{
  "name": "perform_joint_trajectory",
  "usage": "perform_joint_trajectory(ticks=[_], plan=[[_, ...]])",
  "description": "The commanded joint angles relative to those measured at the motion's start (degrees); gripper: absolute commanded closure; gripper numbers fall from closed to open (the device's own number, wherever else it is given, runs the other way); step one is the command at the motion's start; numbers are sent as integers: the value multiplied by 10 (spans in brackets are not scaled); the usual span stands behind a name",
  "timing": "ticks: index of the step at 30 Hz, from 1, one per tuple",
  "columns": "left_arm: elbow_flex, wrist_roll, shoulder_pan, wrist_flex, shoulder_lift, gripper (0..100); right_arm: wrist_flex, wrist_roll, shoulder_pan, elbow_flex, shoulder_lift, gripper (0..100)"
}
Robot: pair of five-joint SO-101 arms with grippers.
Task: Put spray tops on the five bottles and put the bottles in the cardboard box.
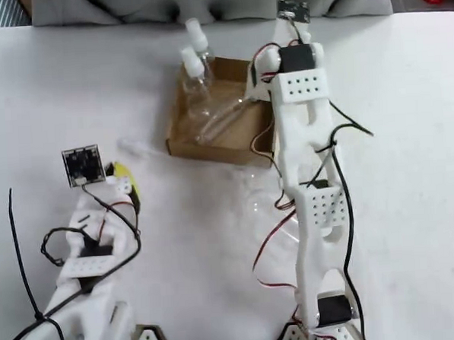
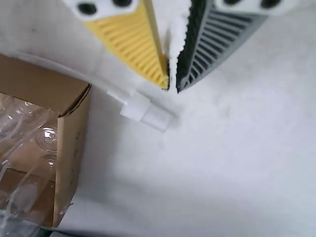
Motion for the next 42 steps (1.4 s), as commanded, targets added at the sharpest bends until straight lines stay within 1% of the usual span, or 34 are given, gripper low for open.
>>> perform_joint_trajectory(ticks=[1, 3, 8, 13, 14, 18, 27, 31, 36, 42], plan=[[-6, 4, 5, -18, -20, 972, 29, 13, 29, -27, -43, 872], [-6, 4, 6, -18, -20, 972, 30, 15, 29, -25, -42, 878], [-6, 4, 6, -18, -20, 972, 30, 17, 30, 10, -48, 974], [-6, 4, 5, -18, -20, 972, 30, 19, 30, 59, -49, 976], [-6, 4, 5, -18, -20, 972, 30, 32, 31, 69, -49, 976], [-6, 4, 6, -18, -20, 972, 33, 139, 29, 117, -61, 981], [-7, 4, 6, -18, -20, 970, 29, 145, 27, 250, -181, 977], [-7, 4, 6, -18, -20, 970, 13, 150, 29, 274, -178, 962], [-7, 4, 6, -18, -20, 970, -7, 146, 18, 281, -153, 849], [-7, 4, 6, -18, -20, 970, -41, 141, 3, 281, -144, 872]])
